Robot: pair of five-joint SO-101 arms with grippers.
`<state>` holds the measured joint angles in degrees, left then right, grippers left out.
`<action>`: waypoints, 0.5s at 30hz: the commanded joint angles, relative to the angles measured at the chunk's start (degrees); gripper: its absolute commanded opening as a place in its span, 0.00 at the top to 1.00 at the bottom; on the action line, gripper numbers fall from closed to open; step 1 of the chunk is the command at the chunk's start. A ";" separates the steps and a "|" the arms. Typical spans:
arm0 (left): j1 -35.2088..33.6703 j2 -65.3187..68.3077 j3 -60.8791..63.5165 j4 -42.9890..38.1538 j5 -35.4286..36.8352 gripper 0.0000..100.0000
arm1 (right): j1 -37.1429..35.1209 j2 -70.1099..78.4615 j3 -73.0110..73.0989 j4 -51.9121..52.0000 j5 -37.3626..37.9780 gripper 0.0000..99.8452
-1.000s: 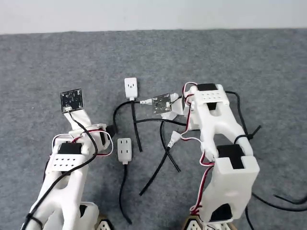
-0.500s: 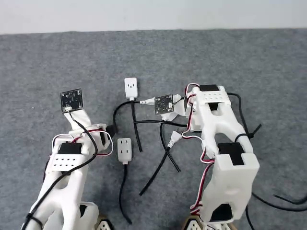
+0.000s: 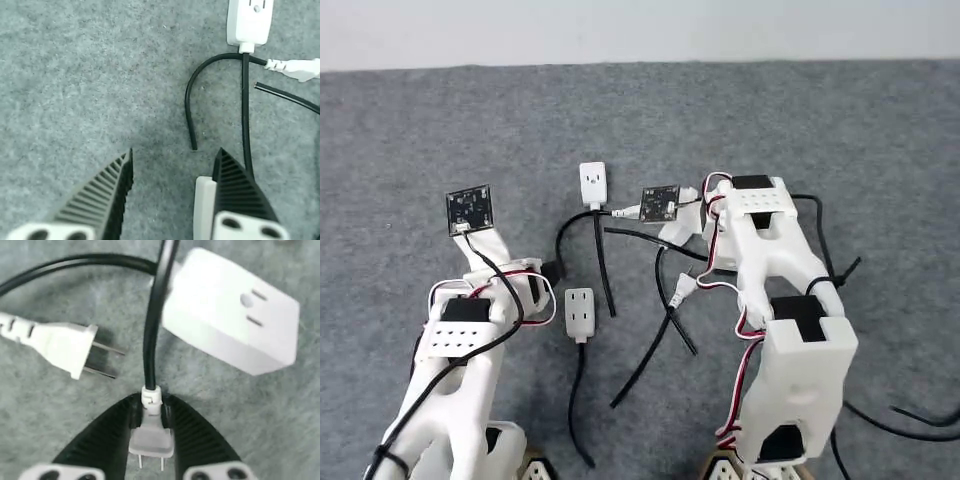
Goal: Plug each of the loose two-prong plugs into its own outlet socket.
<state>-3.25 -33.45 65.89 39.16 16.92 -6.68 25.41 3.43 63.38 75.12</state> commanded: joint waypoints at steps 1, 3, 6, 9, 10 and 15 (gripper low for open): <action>-0.44 0.00 -2.86 -1.23 -0.35 0.75 | -0.75 -3.38 -4.31 2.68 -8.18 0.99; -0.44 0.00 -2.95 -1.23 -0.18 0.75 | -0.75 -5.76 -6.51 4.53 -15.12 0.99; -0.53 0.00 -3.12 -1.23 -0.18 0.75 | -0.75 -10.51 -9.23 7.52 -28.57 0.99; -0.62 0.09 -3.82 -0.97 -0.18 0.75 | -0.75 -16.66 -10.11 11.38 -39.03 0.99; -0.62 0.09 -4.00 -0.97 -0.26 0.75 | -0.75 -18.95 -10.02 12.35 -41.85 0.99; -0.62 0.26 -5.67 3.34 -0.35 0.75 | -2.07 -30.81 -9.85 18.24 -52.31 0.99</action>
<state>-3.43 -33.36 63.87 40.13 16.92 -6.77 3.60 -2.81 78.33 28.09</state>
